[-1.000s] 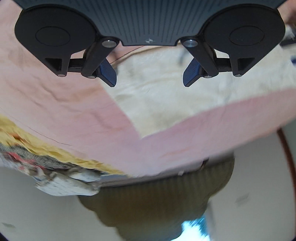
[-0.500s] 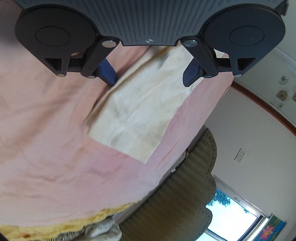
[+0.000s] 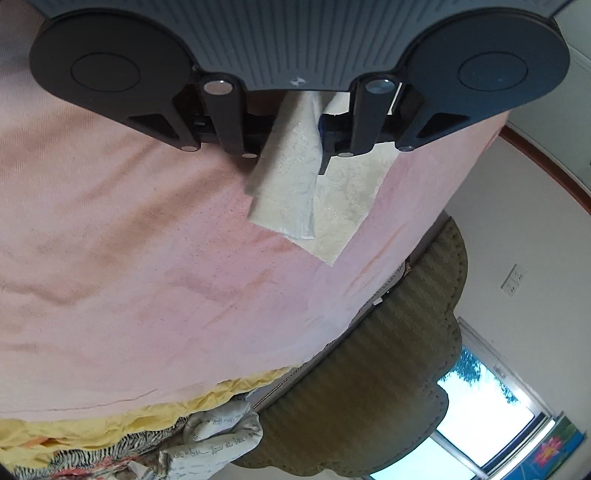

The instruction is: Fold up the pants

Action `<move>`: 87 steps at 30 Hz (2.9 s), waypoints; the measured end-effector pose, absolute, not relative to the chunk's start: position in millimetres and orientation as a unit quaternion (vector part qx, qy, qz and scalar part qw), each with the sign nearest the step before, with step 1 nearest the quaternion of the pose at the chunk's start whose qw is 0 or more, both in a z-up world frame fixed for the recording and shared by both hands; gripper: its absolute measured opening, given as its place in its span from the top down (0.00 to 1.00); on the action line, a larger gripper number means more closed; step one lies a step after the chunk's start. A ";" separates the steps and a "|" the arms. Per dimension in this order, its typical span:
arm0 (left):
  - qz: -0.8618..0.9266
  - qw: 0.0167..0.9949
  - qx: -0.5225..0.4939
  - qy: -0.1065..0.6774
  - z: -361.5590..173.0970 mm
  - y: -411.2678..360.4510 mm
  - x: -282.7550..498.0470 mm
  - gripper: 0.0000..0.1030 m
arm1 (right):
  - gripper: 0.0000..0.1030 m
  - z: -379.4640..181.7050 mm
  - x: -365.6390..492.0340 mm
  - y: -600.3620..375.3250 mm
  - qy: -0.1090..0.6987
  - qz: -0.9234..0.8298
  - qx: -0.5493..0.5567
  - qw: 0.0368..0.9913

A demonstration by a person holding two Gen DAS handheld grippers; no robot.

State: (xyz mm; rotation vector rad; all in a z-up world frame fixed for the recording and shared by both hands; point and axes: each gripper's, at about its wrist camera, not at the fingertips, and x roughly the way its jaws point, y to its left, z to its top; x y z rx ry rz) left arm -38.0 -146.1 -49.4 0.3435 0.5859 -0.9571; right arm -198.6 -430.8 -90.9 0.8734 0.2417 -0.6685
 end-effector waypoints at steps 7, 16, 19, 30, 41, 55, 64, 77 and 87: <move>-0.483 0.796 -0.030 0.362 -32.8 -130.3 -1.4 0.07 | 0.86 -37.6 -180.0 -376.8 0.138 -0.315 0.234 0.909; -0.535 0.640 -0.292 0.467 -24.3 -135.3 40.8 0.00 | 0.86 -16.2 -117.5 -237.0 0.192 -0.225 -0.064 0.953; -0.538 0.612 -0.319 0.484 -29.3 -147.8 43.3 0.00 | 0.86 -25.5 -105.6 -201.0 0.201 -0.185 -0.095 0.957; -0.457 0.653 -0.297 0.527 -54.6 -148.6 78.5 0.69 | 0.86 -43.6 -104.8 -135.9 0.217 -0.117 -0.168 0.954; -0.431 0.816 -0.062 0.380 -7.0 -115.4 69.2 0.91 | 0.85 -54.2 -70.0 -90.0 0.240 -0.042 -0.204 0.948; -0.380 0.852 0.006 0.360 -25.6 -86.5 68.0 0.87 | 0.79 -65.8 -32.1 -70.0 0.270 0.025 -0.206 0.940; -0.352 0.863 0.005 0.362 -17.2 -72.8 69.5 0.69 | 0.64 -31.6 -75.6 -103.0 0.307 0.112 -0.155 0.932; -0.330 0.873 0.010 0.359 -6.6 -54.1 60.2 0.79 | 0.63 -44.0 -69.7 -246.9 0.339 -0.094 0.018 0.936; -0.255 0.886 -0.047 0.386 4.7 -18.8 82.1 0.43 | 0.63 -20.2 -113.3 -113.4 0.241 0.090 -0.142 0.956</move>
